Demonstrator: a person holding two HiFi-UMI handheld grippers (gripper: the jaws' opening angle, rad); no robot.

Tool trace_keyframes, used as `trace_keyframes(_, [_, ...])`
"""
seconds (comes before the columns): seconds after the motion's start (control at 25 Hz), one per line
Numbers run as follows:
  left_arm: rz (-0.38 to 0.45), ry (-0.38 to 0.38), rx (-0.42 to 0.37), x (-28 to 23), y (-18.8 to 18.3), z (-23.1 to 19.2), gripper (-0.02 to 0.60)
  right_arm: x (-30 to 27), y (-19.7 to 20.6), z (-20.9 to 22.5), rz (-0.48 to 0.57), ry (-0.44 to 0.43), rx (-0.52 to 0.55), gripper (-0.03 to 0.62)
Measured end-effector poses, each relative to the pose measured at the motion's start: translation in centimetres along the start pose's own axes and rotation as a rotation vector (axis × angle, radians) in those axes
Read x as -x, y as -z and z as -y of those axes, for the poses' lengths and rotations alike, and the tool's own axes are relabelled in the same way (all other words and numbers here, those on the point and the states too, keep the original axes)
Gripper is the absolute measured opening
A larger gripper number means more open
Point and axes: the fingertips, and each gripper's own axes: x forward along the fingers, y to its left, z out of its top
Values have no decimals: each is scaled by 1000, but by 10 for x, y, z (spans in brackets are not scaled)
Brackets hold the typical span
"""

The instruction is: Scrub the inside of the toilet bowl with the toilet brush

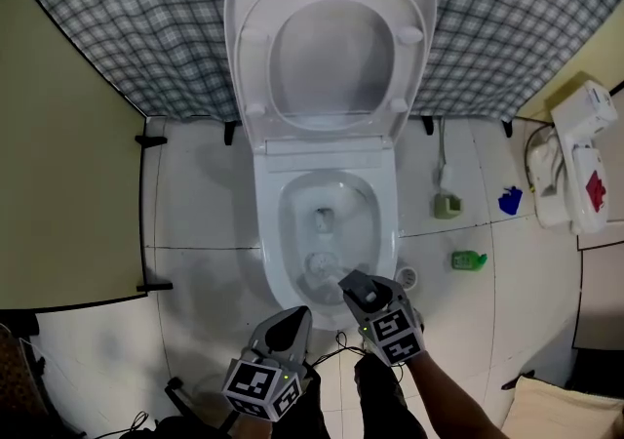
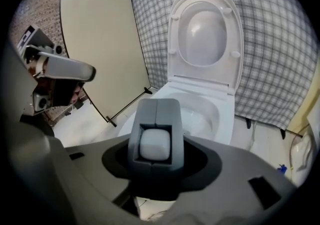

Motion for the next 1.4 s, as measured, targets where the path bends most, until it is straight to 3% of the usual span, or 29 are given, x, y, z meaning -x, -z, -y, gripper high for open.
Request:
trace_keyframes(0.36, [-4, 11, -1, -10, -1, -6, -12, -61, 7, 43, -89, 77, -52, 201])
trace_keyframes(0.64, [2, 1, 6, -12, -5, -13, -12, -89, 0, 59, -137, 69, 83, 199])
trace_keyframes(1.0, [5, -6, -8, 0, -11, -9, -12, -29, 11, 32, -136, -13, 231, 198])
trace_keyframes(1.4, [0, 20, -26, 13, -8, 26, -12, 50, 23, -4, -187, -92, 336, 196])
